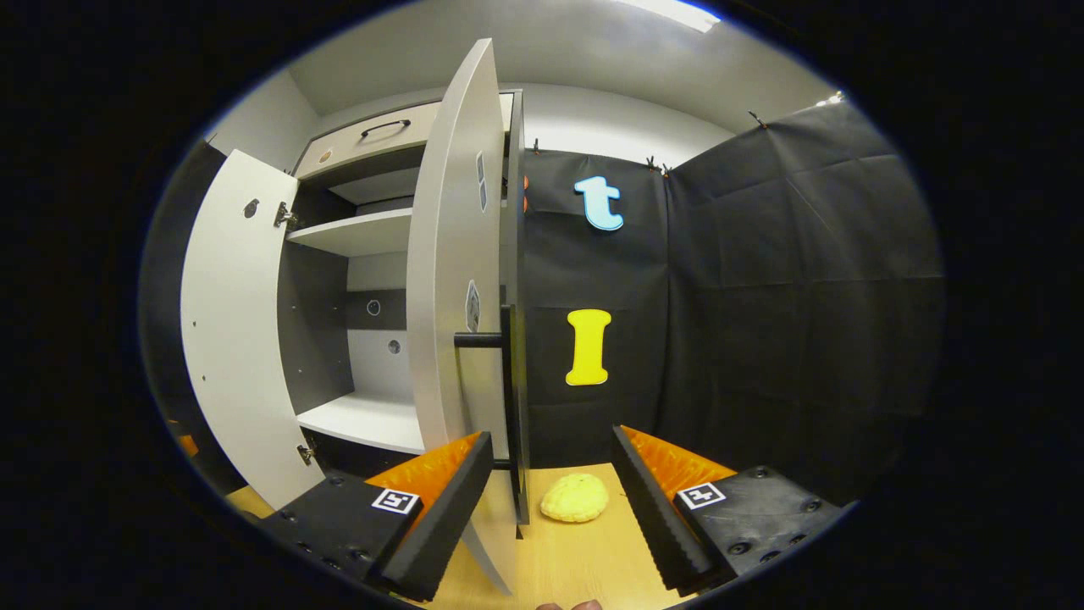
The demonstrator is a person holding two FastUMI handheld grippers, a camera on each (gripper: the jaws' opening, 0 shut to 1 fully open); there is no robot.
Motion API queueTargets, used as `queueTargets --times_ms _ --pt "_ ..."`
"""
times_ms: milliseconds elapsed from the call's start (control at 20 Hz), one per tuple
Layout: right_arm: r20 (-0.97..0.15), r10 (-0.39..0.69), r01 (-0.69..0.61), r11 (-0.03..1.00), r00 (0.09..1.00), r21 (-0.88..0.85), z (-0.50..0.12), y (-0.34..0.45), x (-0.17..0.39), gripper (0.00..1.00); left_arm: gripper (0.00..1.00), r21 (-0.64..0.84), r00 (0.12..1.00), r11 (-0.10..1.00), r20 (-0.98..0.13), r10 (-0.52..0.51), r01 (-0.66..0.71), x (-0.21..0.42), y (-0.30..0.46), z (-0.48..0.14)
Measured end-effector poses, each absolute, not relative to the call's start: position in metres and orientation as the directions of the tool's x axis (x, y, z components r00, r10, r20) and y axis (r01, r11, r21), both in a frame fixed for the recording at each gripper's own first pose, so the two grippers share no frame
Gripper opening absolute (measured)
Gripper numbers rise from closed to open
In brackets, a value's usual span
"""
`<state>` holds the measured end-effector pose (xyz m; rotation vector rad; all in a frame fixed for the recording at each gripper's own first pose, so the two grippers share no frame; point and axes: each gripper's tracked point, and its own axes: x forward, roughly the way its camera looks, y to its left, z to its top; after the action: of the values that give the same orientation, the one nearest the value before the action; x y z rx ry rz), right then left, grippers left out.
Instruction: Grasp the bottle in the cabinet with the left hand and place it on the coaster, then close the right door with the right hand and the left door with the left hand.
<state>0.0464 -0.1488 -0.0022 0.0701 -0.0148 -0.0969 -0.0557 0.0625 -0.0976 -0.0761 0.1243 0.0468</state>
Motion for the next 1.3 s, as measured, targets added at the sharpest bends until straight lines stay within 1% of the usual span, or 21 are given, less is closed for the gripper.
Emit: queueTargets --times_ms 100,150,200,400,600,750,850,1100,1300 --pt "0.012 -0.074 0.073 0.994 0.997 0.077 -0.003 -0.132 0.048 0.95 0.95 -0.086 0.991 0.995 -0.124 0.043 -0.054 -0.055 0.066 -0.097" --pt "0.009 -0.047 0.046 0.996 0.999 0.082 -0.004 -0.119 0.05 0.95 0.95 -0.089 0.992 0.995 -0.121 0.043 -0.054 -0.055 0.068 -0.095" --pt "0.005 -0.014 0.013 0.996 1.0 0.083 -0.005 -0.104 0.052 0.97 0.96 -0.087 0.992 0.995 -0.117 0.046 -0.057 -0.054 0.07 -0.095" --pt "0.013 0.072 -0.073 0.993 0.997 0.088 -0.005 -0.052 0.071 0.97 0.96 -0.07 0.991 0.995 -0.113 0.065 -0.073 -0.058 0.082 -0.093" --pt "0.004 0.124 -0.124 0.99 0.992 0.065 -0.008 -0.014 0.093 0.97 0.95 -0.061 0.989 0.994 -0.118 0.088 -0.096 -0.06 0.092 -0.096" --pt "-0.003 0.176 -0.176 0.984 0.984 0.039 -0.01 0.015 0.109 0.97 0.95 -0.081 0.986 0.99 -0.128 0.104 -0.115 -0.06 0.094 -0.097" --pt "-0.004 0.196 -0.196 0.98 0.981 0.021 -0.011 0.03 0.12 0.96 0.95 -0.084 0.984 0.988 -0.131 0.118 -0.129 -0.058 0.105 -0.1" --pt "0.003 0.202 -0.202 0.979 0.979 0.022 -0.012 0.049 0.143 0.95 0.96 -0.058 0.982 0.989 -0.134 0.129 -0.138 -0.054 0.121 -0.1" --pt "0.009 0.188 -0.188 0.982 0.982 0.018 -0.012 0.057 0.155 0.95 0.96 -0.123 0.982 0.987 -0.173 0.081 -0.103 -0.053 0.123 -0.106"
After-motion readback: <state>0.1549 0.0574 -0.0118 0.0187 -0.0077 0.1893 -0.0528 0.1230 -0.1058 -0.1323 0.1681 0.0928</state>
